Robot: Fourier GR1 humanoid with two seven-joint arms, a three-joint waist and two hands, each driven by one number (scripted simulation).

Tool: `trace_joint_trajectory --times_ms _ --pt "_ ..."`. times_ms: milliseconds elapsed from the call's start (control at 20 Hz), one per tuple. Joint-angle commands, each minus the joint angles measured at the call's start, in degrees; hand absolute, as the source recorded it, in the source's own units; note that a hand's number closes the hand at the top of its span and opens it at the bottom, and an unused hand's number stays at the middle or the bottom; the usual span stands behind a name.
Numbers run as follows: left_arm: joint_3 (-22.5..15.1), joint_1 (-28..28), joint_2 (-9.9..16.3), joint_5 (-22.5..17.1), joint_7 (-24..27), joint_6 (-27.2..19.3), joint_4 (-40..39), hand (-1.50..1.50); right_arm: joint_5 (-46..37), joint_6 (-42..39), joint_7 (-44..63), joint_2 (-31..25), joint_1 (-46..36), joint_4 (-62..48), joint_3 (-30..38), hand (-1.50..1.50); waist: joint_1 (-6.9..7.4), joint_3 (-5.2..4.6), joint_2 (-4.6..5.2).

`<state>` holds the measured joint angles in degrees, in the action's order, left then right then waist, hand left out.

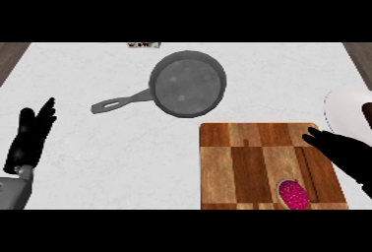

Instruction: Pick the cupcake from the cutting board and place it in the pan

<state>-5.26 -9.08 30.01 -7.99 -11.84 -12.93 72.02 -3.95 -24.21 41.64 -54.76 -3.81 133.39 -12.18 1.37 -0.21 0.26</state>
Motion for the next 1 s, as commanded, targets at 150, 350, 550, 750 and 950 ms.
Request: trace_joint_trajectory --times_ms 150,350,550,750,950 --pt "1.3 1.1 -0.5 0.4 1.3 1.3 0.1 0.0 -3.0 -6.1 15.6 7.6 -11.4 -4.6 -15.4 -1.5 0.28 0.09 -0.08" --pt "2.5 1.0 -0.7 1.8 0.2 1.2 0.2 0.0 -9.7 -5.6 18.1 14.0 -10.3 -4.7 -20.0 -1.5 -0.82 0.17 -0.26" --pt "2.7 2.9 -1.4 2.7 -1.7 0.9 3.2 0.0 -14.3 -7.3 14.5 14.1 -9.2 -8.5 -19.8 -1.5 -0.92 0.2 -0.28" --pt "4.5 5.7 -1.3 2.1 2.0 3.7 1.8 0.0 -18.5 -8.5 15.9 16.3 -7.9 -8.2 -22.1 -1.5 -1.05 0.18 -0.31" --pt "4.5 0.6 -2.4 4.2 -3.3 3.2 2.2 0.0 -19.4 -11.1 7.6 15.2 -6.7 -13.6 -17.3 -1.5 -1.37 0.21 -0.26"
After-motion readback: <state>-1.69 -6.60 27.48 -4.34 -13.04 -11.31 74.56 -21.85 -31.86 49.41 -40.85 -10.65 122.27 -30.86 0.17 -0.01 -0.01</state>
